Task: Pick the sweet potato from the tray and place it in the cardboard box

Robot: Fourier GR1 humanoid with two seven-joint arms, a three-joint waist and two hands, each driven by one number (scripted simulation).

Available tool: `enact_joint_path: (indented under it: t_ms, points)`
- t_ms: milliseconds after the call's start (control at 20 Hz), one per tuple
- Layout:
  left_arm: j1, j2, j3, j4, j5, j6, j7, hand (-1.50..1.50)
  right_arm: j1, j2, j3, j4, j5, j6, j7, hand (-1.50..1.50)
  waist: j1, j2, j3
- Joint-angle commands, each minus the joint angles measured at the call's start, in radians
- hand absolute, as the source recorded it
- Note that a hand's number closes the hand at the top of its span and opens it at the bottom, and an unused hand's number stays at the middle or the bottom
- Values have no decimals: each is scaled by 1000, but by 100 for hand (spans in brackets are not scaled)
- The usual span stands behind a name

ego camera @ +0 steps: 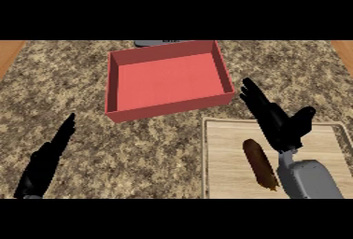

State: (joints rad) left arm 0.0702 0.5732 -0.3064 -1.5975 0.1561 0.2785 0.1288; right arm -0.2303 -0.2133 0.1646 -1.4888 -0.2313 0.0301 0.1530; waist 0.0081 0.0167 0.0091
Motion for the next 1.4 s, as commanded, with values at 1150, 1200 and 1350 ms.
enact_joint_path:
  t_ms: [1150,1200,1350]
  points:
    - [-146,18,178,244,-97,49,-72,0,-138,-733,243,-144,720,431,-523,-150,6,-18,-10]
    - [-191,23,192,293,-98,40,-67,0,-151,-746,269,-148,752,460,-501,-150,-3,-15,-11]
    - [-202,5,181,304,-100,21,-68,0,-253,-717,329,-177,787,587,-407,-150,8,-14,-11]
